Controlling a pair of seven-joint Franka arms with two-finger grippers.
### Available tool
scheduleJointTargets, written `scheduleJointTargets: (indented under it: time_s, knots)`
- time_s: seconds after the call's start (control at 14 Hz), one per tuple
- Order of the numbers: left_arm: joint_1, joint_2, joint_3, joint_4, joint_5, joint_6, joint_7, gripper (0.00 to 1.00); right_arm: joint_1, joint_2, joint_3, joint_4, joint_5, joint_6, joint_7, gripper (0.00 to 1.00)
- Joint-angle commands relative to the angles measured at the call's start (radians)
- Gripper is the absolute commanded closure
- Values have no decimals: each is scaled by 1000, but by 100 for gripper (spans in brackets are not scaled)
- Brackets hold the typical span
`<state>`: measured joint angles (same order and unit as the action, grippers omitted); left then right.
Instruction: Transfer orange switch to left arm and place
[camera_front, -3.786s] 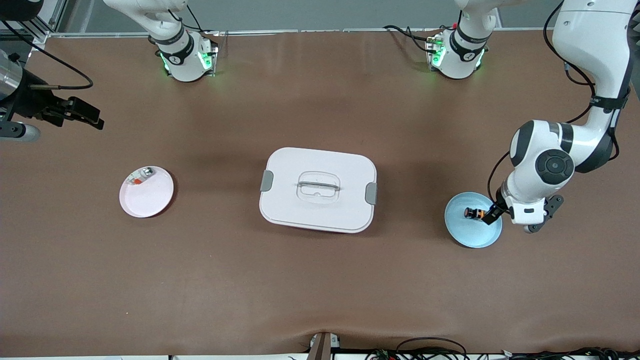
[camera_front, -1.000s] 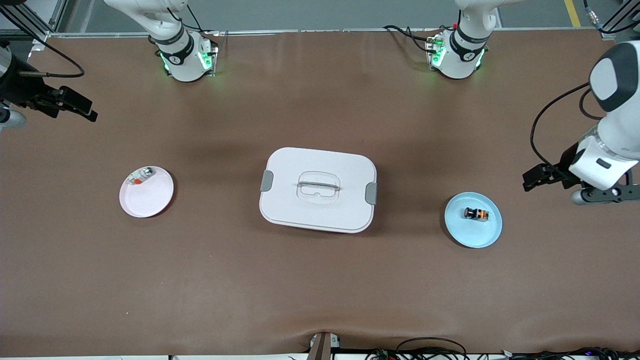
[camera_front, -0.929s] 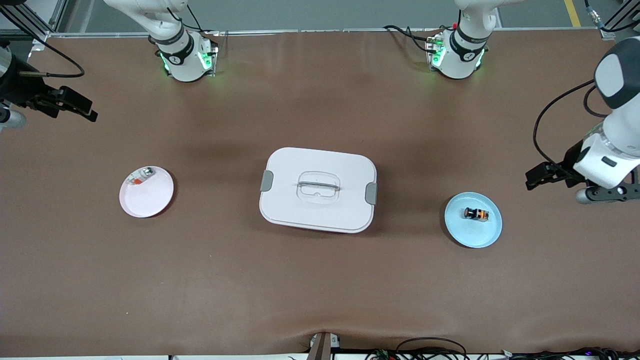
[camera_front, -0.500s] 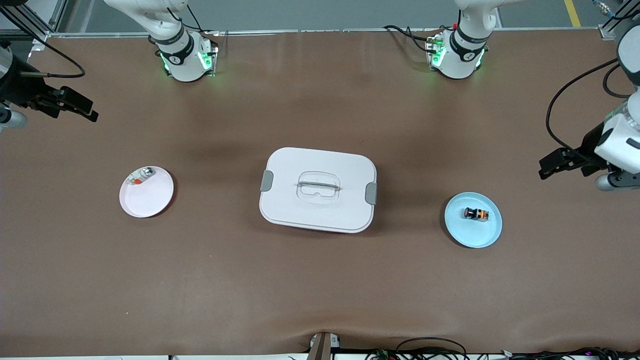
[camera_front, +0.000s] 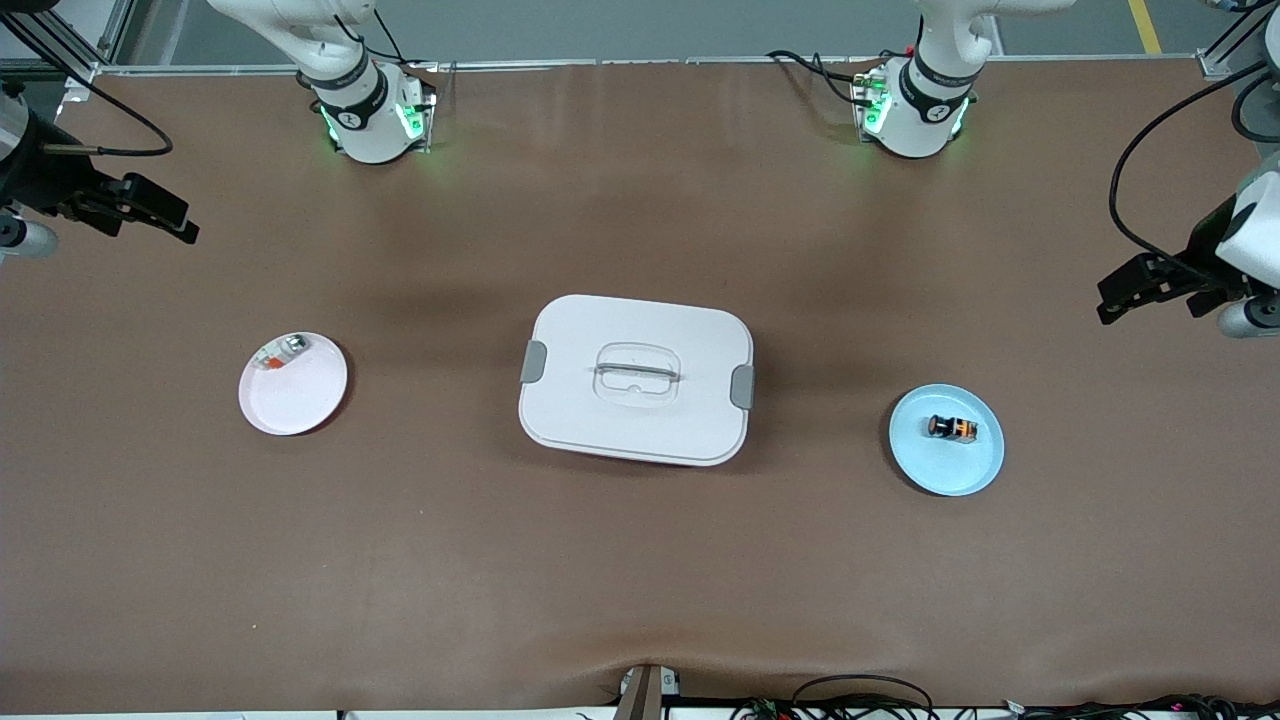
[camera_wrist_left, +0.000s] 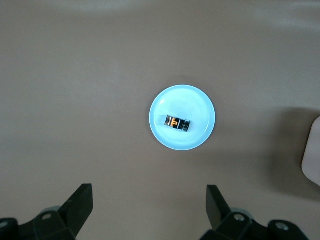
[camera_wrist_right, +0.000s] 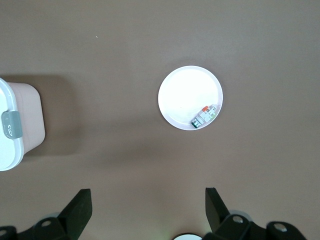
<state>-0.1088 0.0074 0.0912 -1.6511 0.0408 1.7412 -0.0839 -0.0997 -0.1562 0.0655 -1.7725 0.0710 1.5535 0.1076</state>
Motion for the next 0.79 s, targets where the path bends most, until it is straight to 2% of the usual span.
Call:
scheduleJointTargets:
  time_s: [0.0,0.71]
  knots:
    - [-14,-37,16,-4,-19,-25,16,0,-20,-28,13,-22,13,2,3,0]
    - [-8,-70,-21,36,-29,-95,7,0,-17,-31,16,-21,13,0,3,0]
